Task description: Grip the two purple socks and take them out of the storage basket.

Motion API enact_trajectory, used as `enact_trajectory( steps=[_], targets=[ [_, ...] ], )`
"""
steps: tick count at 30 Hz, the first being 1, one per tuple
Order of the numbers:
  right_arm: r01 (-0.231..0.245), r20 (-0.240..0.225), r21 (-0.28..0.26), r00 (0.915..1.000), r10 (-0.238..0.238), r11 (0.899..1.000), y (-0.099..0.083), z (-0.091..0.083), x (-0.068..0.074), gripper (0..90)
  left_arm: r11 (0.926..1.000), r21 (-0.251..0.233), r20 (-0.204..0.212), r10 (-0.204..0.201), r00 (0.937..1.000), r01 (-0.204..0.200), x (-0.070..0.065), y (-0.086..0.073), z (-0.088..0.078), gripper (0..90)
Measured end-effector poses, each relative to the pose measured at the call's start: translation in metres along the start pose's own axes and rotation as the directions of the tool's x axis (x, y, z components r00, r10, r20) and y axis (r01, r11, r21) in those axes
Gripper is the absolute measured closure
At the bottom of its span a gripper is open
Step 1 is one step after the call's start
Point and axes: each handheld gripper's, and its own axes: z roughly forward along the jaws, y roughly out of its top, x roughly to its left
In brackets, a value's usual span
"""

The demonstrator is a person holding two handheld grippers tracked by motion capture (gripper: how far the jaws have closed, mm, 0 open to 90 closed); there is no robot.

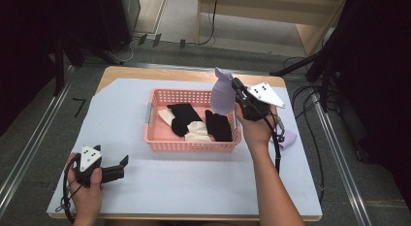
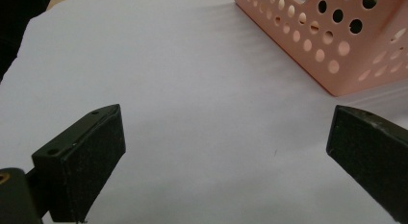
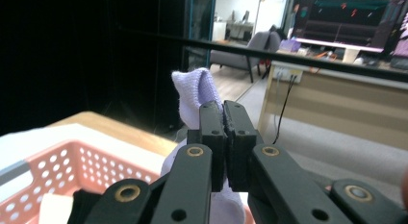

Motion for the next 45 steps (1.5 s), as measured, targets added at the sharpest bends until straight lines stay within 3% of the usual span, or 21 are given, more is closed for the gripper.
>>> enact_trajectory(
  steps=[8, 13, 19, 28, 32, 41, 42, 45],
  targets=[
    [-0.006, 0.033, -0.063, 0.9994, 0.009, 0.998, 0.010, -0.015, -0.010, 88.6, 1.0000, -0.003, 0.004, -0.001, 1.0000, 0.001, 0.001, 0.000, 0.000, 0.6],
    [-0.010, 0.075, -0.102, 0.9970, 0.018, 0.995, 0.017, -0.030, -0.027, 88.6, 1.0000, -0.003, 0.004, -0.005, 1.0000, 0.005, 0.001, 0.000, 0.000, 0.6],
    [-0.025, 0.122, -0.111, 0.9918, 0.039, 0.993, 0.015, -0.044, -0.043, 88.6, 1.0000, -0.004, 0.002, -0.007, 1.0000, 0.007, 0.001, 0.000, 0.000, 0.6],
    [-0.030, 0.201, -0.095, 0.9783, 0.048, 0.995, -0.007, -0.068, -0.075, 88.6, 1.0000, -0.006, 0.001, 0.001, 1.0000, -0.001, 0.001, 0.000, 0.000, 0.6],
    [-0.035, 0.223, -0.075, 0.9734, 0.051, 0.997, -0.018, -0.076, -0.084, 88.6, 1.0000, -0.002, 0.002, 0.004, 1.0000, -0.004, 0.001, 0.000, 0.000, 0.6],
    [-0.062, 0.232, -0.017, 0.9705, 0.064, 0.998, -0.052, -0.086, -0.087, 88.5, 1.0000, -0.001, -0.003, 0.004, 1.0000, -0.004, 0.000, 0.000, 0.000, 0.6],
    [-0.065, 0.229, 0.016, 0.9715, 0.059, 0.998, -0.063, -0.087, -0.087, 88.5, 1.0000, 0.002, -0.002, 0.006, 1.0000, -0.006, 0.001, 0.000, -0.001, 0.6],
    [-0.075, 0.235, 0.045, 0.9700, 0.063, 0.996, -0.075, -0.087, -0.087, 88.4, 1.0000, 0.002, -0.005, 0.006, 1.0000, -0.005, 0.000, 0.000, -0.001, 0.6]
  ],
)
